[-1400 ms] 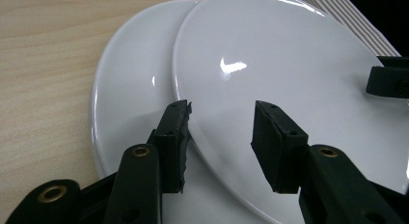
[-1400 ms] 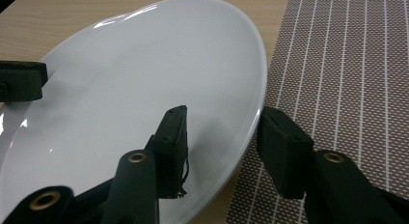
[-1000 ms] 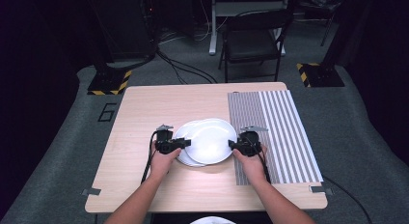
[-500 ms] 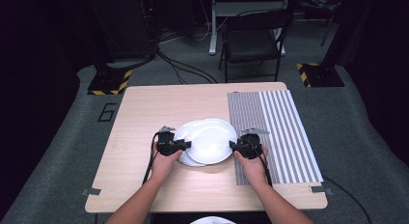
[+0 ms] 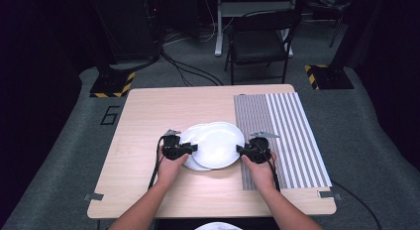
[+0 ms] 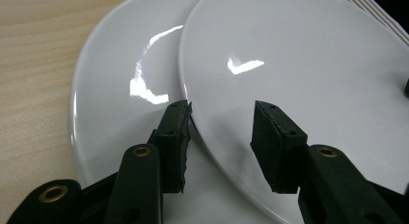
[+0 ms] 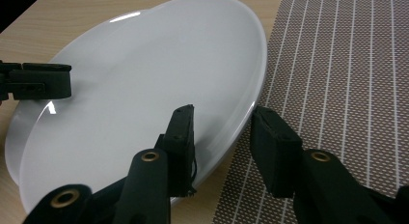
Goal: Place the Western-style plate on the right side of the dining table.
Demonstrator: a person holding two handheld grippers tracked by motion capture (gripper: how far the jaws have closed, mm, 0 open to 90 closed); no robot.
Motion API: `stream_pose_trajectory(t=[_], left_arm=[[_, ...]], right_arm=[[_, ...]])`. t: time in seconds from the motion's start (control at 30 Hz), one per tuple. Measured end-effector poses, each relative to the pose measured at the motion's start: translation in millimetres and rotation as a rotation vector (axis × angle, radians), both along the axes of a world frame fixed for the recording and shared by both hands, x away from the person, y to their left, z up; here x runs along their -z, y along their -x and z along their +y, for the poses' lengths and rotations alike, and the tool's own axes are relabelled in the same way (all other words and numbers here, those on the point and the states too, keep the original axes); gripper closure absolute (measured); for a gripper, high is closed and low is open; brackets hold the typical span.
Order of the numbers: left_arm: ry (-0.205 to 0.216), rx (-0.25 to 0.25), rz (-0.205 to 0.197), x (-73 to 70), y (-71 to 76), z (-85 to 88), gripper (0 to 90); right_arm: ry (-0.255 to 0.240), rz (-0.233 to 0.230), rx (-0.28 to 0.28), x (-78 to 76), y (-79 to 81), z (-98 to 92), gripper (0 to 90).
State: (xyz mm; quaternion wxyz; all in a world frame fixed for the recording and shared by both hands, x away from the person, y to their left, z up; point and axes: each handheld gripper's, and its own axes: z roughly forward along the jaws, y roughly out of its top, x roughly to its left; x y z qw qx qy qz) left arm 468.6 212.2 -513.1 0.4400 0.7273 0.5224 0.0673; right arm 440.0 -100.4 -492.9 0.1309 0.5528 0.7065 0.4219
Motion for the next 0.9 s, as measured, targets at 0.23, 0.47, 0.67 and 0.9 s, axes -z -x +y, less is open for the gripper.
stream_pose_trajectory(t=[0.23, 0.47, 0.67, 0.9], left_arm=[[0.015, 0.017, 0.002, -1.6, 0.2, -6.8, 57.6], [0.012, 0.033, -0.003, -2.9, 0.1, -11.8, 57.6], [0.010, 0.031, -0.006, -3.4, 0.3, -12.1, 57.7], [0.015, 0.031, -0.007, -3.7, 1.8, -11.8, 57.3]], right_arm=[[0.009, -0.004, 0.012, -4.1, 1.4, -6.7, 60.9], [0.008, -0.008, 0.017, -5.0, 2.7, -13.6, 62.0], [0.010, -0.015, 0.016, -3.3, 3.7, -15.3, 62.2], [-0.032, 0.018, 0.023, 6.8, 2.7, -19.7, 60.6]])
